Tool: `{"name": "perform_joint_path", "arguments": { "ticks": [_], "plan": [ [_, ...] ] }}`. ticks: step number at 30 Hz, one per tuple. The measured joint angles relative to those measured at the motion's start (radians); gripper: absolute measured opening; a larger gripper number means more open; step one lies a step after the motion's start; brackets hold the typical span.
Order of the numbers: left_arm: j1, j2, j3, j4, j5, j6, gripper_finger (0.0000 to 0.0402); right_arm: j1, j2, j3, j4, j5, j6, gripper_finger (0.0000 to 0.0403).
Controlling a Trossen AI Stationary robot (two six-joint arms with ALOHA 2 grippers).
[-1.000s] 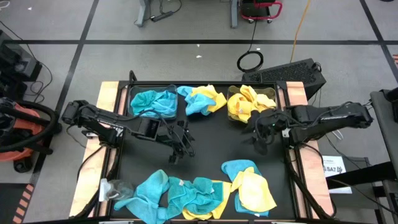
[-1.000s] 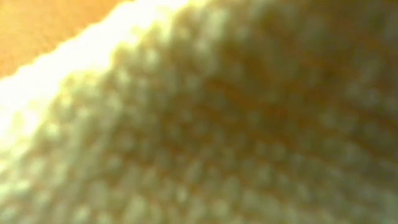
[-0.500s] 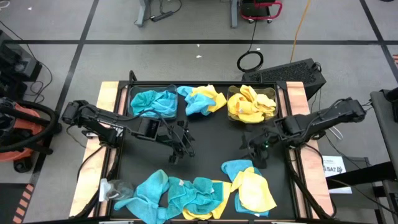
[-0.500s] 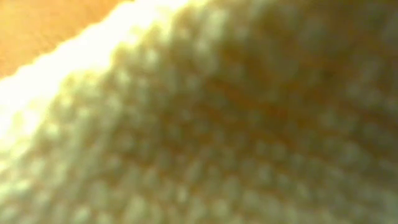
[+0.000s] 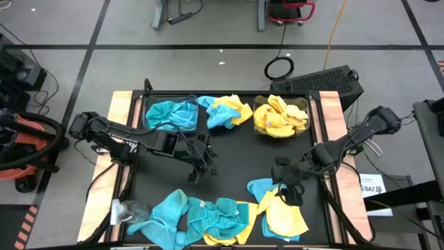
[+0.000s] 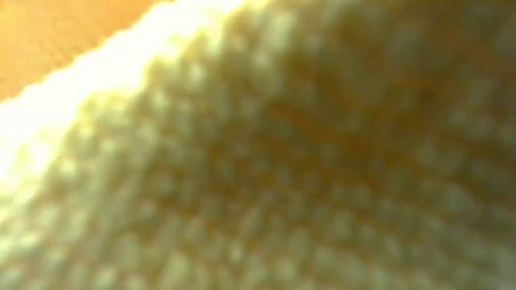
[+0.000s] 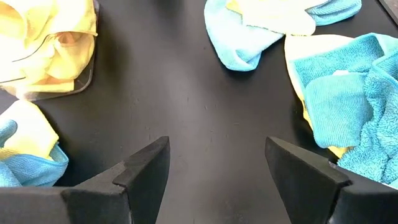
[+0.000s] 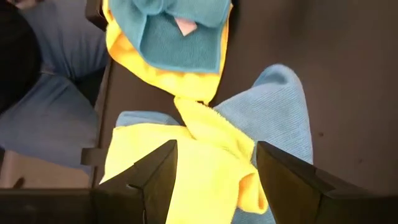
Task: Sort microfiber towel by color & place in baskets
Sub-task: Put the blue microfiber cloth into the left transparent bin
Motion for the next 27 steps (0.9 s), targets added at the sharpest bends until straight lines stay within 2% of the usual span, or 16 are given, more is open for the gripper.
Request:
{"name": "perform_joint_path", "arguments": {
  "ticks": [15, 19, 27],
  "plan": [
    [0.000, 0.000, 0.000, 0.000, 0.000, 0.000, 0.0270, 0.106, 0.102, 0.000, 0.126, 0.130, -0.017, 0.0210],
    [0.000, 0.000, 0.000, 0.001, 0.000, 0.000, 0.0270, 0.112, 0.132, 0.000, 0.127, 0.190, -0.030, 0.0210],
    [0.000, 0.000, 0.001, 0.056, 0.000, 0.053, 0.0270, 0.111, 0.223, 0.000, 0.207, 0.242, -0.106, 0.0210]
  ]
}}
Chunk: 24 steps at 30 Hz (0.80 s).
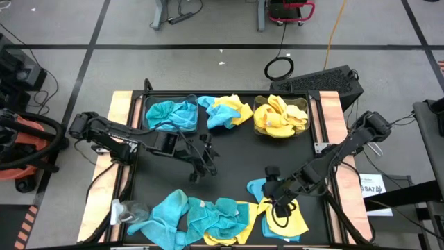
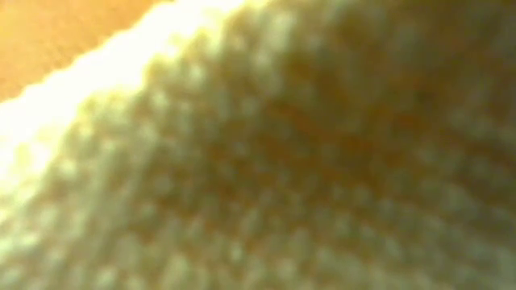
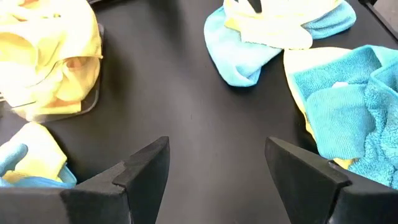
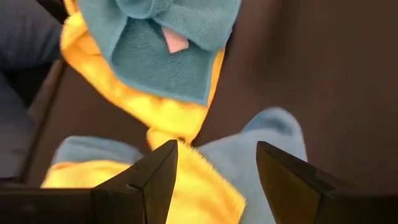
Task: Sort microfiber towel by color & place in baskets
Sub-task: Put the blue microfiber cloth into the left transparent bin
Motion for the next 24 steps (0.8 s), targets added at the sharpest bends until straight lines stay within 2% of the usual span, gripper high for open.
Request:
{"name": "perform_joint_path", "arguments": {
  "ticks": [8, 24],
  "plan": [
    [0.000, 0.000, 0.000, 0.031, 0.000, -0.002, 0.0270, -0.043, 0.106, 0.000, 0.023, 0.086, -0.048, 0.0210],
    [-0.001, 0.000, 0.000, 0.050, 0.000, -0.054, 0.0270, -0.167, 0.275, 0.001, -0.096, 0.054, -0.011, 0.0210]
  ]
}}
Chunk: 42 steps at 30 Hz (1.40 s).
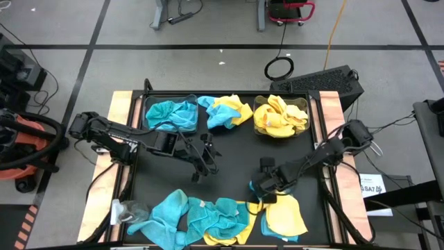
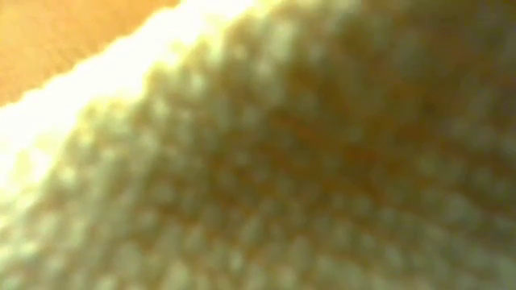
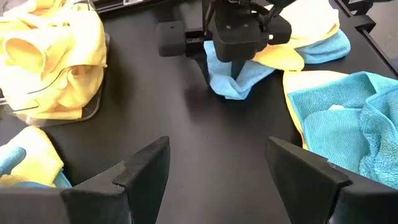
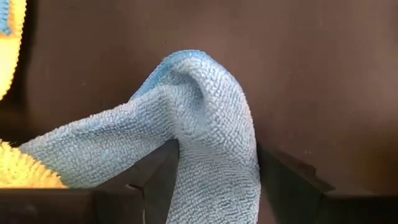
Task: Sort microfiber towel by color & place in baskets
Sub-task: Put the blue microfiber cloth into the left transparent bin
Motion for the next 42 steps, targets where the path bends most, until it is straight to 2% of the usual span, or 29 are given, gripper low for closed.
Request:
{"name": "perform_joint_path", "arguments": {
  "ticks": [3, 6, 9, 14, 16, 22, 32, 38, 42],
  "plan": [
    [0.000, 0.000, 0.000, 0.002, 0.000, 0.000, 0.0270, -0.012, 0.011, 0.002, 0.009, -0.026, -0.010, 0.0206],
    [0.000, 0.000, 0.000, 0.026, 0.000, 0.000, 0.0270, -0.016, 0.016, 0.003, 0.012, -0.028, -0.027, 0.0184],
    [0.000, 0.000, 0.000, 0.038, 0.000, 0.000, 0.0270, -0.016, 0.017, 0.002, 0.022, -0.029, -0.050, 0.0140],
    [0.000, 0.023, 0.000, 0.073, 0.000, 0.008, 0.0270, -0.017, 0.019, 0.001, 0.038, -0.022, -0.099, 0.0032],
    [0.000, 0.044, 0.000, 0.094, 0.000, 0.009, 0.0270, -0.017, 0.018, 0.001, 0.038, -0.020, -0.115, 0.0010],
    [0.002, 0.115, 0.000, 0.130, 0.000, 0.007, 0.0270, -0.016, -0.013, 0.038, -0.006, -0.013, -0.124, 0.0004],
    [-0.006, 0.205, 0.000, 0.334, 0.008, 0.000, 0.0270, 0.031, -0.162, 0.205, -0.216, 0.140, -0.165, 0.0001],
    [-0.009, 0.267, 0.000, 0.536, 0.120, -0.045, 0.0270, 0.088, -0.241, 0.317, -0.344, 0.245, -0.170, 0.0001],
    [-0.010, 0.337, 0.000, 0.657, 0.141, -0.072, 0.0270, 0.122, -0.274, 0.378, -0.373, 0.313, -0.195, 0.0001]
  ]
}}
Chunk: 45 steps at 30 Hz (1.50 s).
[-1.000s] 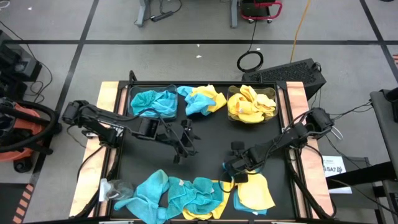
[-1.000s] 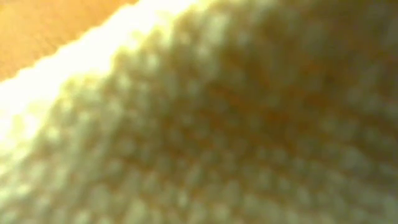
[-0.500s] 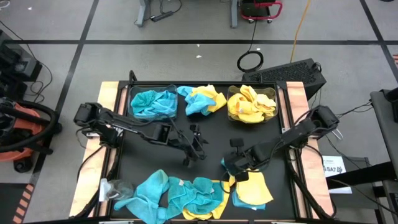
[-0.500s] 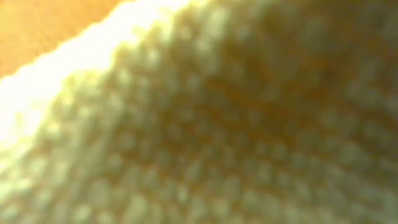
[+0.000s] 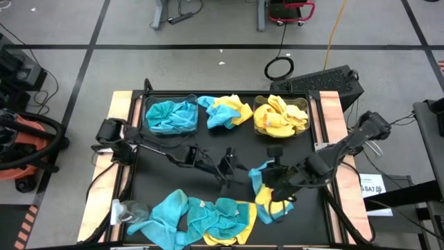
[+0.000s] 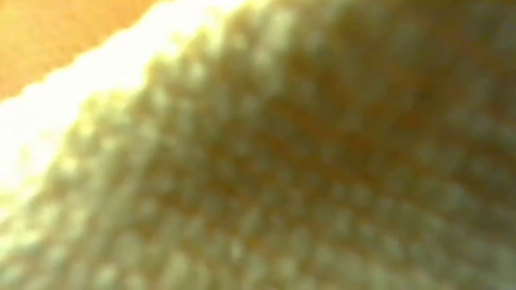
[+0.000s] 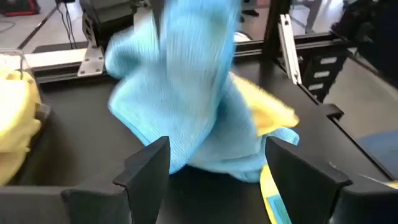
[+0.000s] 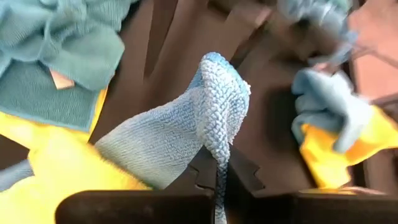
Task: Sort microfiber towel by color & place in baskets
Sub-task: Put the blue microfiber cloth into the left transparent bin
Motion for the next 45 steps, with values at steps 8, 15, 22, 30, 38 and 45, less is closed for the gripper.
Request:
{"name": "perform_joint_path", "arguments": {
  "ticks": [8, 15, 22, 30, 38, 45],
  "plan": [
    [0.001, 0.112, -0.001, 0.249, 0.013, -0.060, 0.0270, 0.043, -0.014, 0.075, -0.003, 0.108, -0.078, 0.0000],
    [-0.001, 0.126, -0.001, 0.364, 0.037, -0.086, 0.0270, 0.046, -0.015, 0.098, 0.003, 0.194, -0.128, 0.0000],
    [-0.001, 0.126, -0.001, 0.400, -0.005, -0.086, 0.0292, 0.044, -0.015, 0.098, 0.087, 0.196, -0.218, 0.0000],
    [-0.001, 0.126, -0.001, 0.409, -0.014, -0.086, 0.0363, 0.044, -0.015, 0.098, 0.207, 0.195, -0.355, 0.0000],
    [-0.001, 0.129, -0.001, 0.405, -0.010, -0.086, 0.0379, 0.044, -0.015, 0.098, 0.327, 0.196, -0.492, 0.0000],
    [-0.001, 0.190, 0.010, 0.411, -0.012, -0.099, 0.0376, 0.044, -0.015, 0.099, 0.404, 0.228, -0.585, 0.0000]
  ]
}}
